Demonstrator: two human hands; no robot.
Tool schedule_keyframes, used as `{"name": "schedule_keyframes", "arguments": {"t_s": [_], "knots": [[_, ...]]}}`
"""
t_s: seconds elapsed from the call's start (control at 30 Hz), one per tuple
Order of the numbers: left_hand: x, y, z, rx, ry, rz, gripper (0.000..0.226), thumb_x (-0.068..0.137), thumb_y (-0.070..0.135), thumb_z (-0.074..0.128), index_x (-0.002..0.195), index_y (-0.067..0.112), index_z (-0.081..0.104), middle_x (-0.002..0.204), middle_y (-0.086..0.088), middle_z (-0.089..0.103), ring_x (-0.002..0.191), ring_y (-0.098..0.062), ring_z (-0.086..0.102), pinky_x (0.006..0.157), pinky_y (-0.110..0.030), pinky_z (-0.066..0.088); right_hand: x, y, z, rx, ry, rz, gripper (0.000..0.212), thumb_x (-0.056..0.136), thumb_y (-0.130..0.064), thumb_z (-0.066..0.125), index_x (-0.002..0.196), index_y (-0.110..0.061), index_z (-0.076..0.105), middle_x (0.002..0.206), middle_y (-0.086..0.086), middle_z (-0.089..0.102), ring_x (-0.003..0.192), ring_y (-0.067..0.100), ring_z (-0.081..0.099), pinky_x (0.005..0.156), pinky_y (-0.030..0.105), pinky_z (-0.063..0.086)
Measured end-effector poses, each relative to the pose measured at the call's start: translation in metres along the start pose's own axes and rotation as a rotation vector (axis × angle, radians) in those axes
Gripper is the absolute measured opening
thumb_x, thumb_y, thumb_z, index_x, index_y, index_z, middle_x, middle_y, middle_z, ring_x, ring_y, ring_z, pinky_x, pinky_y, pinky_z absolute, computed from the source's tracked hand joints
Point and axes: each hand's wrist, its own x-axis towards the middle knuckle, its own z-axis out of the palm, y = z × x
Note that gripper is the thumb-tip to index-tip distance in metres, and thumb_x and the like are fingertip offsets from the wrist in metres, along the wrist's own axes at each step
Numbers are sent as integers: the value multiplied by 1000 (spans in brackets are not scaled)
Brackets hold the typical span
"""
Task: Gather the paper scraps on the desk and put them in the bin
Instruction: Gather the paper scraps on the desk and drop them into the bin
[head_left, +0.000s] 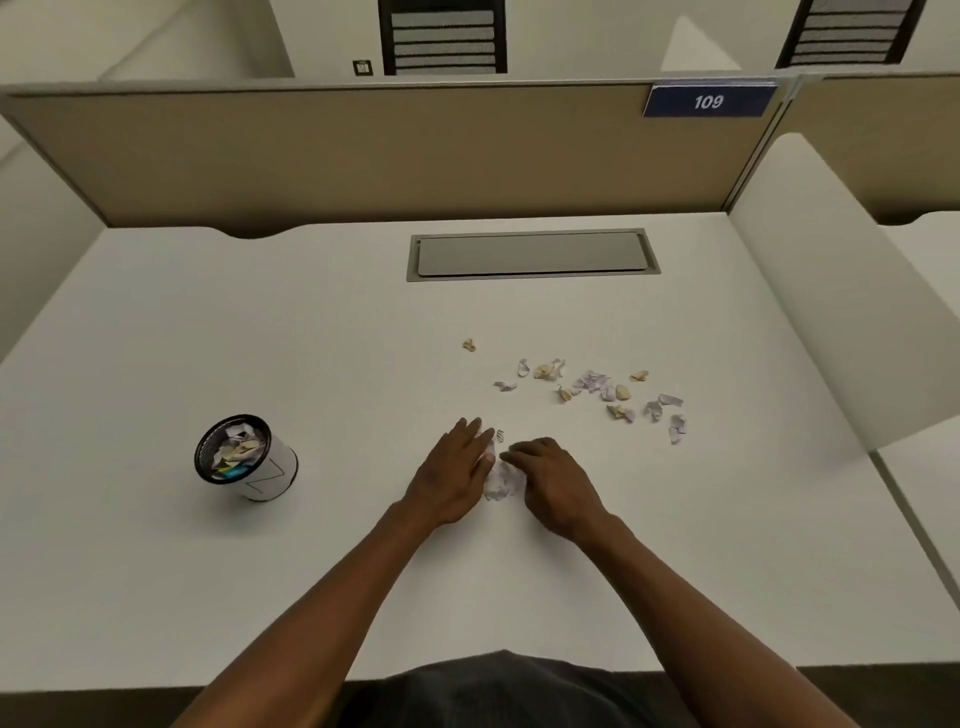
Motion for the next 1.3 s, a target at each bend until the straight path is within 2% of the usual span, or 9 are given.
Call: {"name": "schedule_keyframes", "arguments": {"t_s": [0.13, 0.3, 0.47, 0.6, 0.8, 0.93, 1.07, 1.17, 1.3], "knots": [[-21, -2, 16, -26, -4, 35, 55, 103, 43, 27, 153, 21, 34, 165, 4, 19, 154, -14, 6, 125, -39, 14, -23, 15, -13, 116, 212, 240, 49, 84, -4, 46, 127, -16, 65, 130, 6, 65, 123, 25, 56, 100, 36, 48], [-50, 7, 21, -202, -3, -20, 51, 105, 47, 32, 154, 34, 29, 163, 16, 22, 150, 2, 12, 124, -31, 19, -40, 25, -13, 17, 85, 402, 53, 88, 1, 44, 138, -13, 55, 140, 8, 52, 128, 28, 47, 96, 38, 49], [-67, 15, 16, -327, 133, -82, 50, 104, 42, 37, 153, 32, 32, 160, 12, 32, 147, -1, 26, 122, -30, 26, -28, -1, -1, 3, -26, 288, 51, 89, -4, 46, 140, -12, 52, 132, 10, 53, 120, 29, 51, 92, 36, 49], [-76, 6, 10, -315, 194, -153, 58, 100, 50, 38, 153, 28, 31, 160, 9, 32, 147, -6, 29, 121, -32, 27, 2, -18, -2, -1, 89, 241, 57, 86, 0, 48, 142, -14, 51, 132, 9, 59, 122, 28, 49, 91, 37, 50], [-86, -12, 9, -215, 115, -174, 58, 101, 46, 43, 154, 33, 25, 162, 10, 24, 150, -9, 21, 121, -31, 22, 37, -13, 1, -109, -152, 59, 60, 91, -7, 52, 150, -12, 40, 157, 11, 37, 145, 30, 31, 115, 41, 36], [-90, -8, 13, -219, 129, -176, 55, 102, 41, 46, 153, 35, 26, 161, 13, 22, 150, -8, 22, 120, -29, 24, 23, -10, 8, -137, -132, -56, 50, 95, -19, 52, 144, -8, 47, 146, 13, 50, 134, 32, 45, 106, 40, 45], [-91, -4, 17, -207, 185, -165, 56, 99, 37, 53, 152, 30, 33, 158, 15, 25, 149, -5, 21, 116, -22, 27, -11, -9, 5, -14, -10, -58, 63, 89, -4, 46, 151, -13, 40, 140, 13, 55, 127, 30, 50, 99, 39, 48], [-89, -1, 16, -171, 217, -150, 65, 93, 37, 64, 151, 26, 37, 153, 12, 35, 146, -4, 22, 118, -29, 32, -25, 4, -8, 92, 121, 144, 59, 97, -30, 53, 153, -24, 34, 137, 5, 55, 125, 24, 52, 95, 34, 48], [-74, -2, 5, -177, 91, -227, 90, 81, 37, 78, 155, 27, 27, 151, 4, 33, 139, -16, 33, 109, -23, 35, -29, 17, -30, -60, -160, 238, 112, 70, -74, 69, 157, -31, 13, 142, 5, 43, 123, 25, 51, 94, 38, 51]]}}
